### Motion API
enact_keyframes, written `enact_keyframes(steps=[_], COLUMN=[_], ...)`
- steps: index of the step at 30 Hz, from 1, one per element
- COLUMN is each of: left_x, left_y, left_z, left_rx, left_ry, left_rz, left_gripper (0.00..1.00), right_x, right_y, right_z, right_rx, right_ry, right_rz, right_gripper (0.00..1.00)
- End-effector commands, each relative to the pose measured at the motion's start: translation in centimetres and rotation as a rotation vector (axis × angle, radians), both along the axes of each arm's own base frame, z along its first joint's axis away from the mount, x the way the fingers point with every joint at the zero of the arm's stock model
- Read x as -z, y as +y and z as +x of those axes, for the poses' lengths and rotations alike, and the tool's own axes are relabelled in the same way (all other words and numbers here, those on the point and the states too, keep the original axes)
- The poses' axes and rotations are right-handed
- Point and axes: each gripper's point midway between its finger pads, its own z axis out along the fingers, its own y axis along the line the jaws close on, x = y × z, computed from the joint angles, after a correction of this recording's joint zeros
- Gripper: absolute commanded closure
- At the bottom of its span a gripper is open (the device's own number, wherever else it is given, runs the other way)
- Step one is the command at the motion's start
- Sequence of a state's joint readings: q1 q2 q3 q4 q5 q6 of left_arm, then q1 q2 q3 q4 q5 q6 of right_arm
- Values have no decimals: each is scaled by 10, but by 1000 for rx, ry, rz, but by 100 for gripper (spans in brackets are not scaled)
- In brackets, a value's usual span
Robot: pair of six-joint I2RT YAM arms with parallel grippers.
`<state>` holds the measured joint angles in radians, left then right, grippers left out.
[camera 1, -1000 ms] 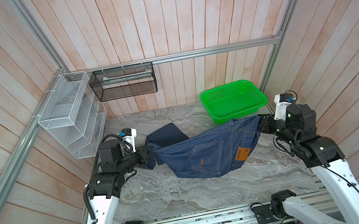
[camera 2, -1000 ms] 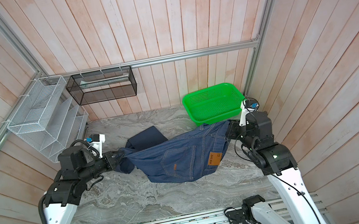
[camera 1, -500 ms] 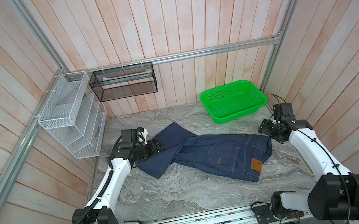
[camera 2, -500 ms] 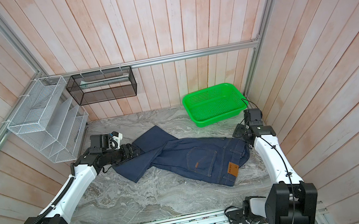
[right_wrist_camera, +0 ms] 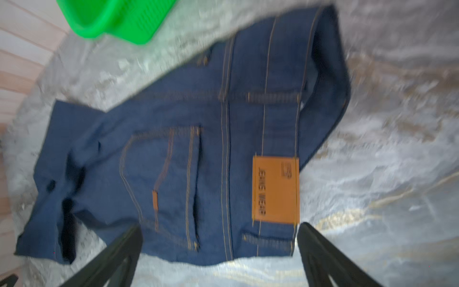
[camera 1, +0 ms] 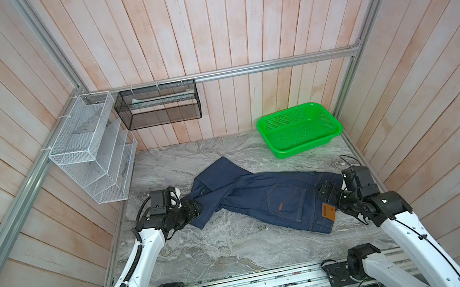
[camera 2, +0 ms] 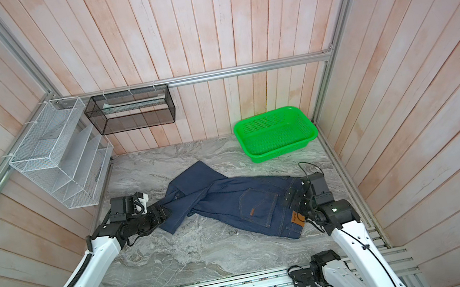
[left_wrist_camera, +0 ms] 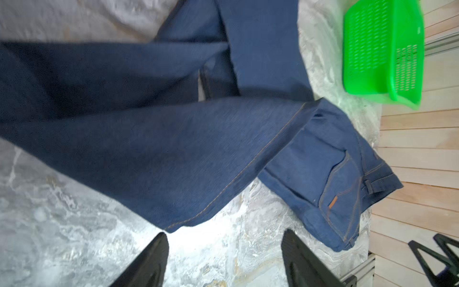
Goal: Fold and stack the trousers
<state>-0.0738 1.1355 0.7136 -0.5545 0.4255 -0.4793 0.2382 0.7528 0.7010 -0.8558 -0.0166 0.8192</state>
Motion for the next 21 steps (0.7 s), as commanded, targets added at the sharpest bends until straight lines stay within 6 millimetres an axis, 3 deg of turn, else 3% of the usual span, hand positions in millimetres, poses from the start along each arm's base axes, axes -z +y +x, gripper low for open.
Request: enact_keyframes(steps=[1,6,10,15,21], left_x=[-13,-11,-4,6,22], left_y=[-2,2,3,2,-2], left_z=[10,11,11,11,14], left_rx=[-5,-21,-31,-39,-45], left_ry=[-61,-55,-44,-33,-16], left_rz=[-25,-11,-12,-39,-75], left_gripper=[25,24,21,17,17], right_x=[28,56,80,97,110], right_y=[14,48,64,72,61], right_z=[-32,-59,-72,-62,-45], right_rx=[54,21,-4,14,84], right_ry=[155,264,345,332,269], right_rz=[55,110,124,149,116], right_gripper=[2,2,2,2,6])
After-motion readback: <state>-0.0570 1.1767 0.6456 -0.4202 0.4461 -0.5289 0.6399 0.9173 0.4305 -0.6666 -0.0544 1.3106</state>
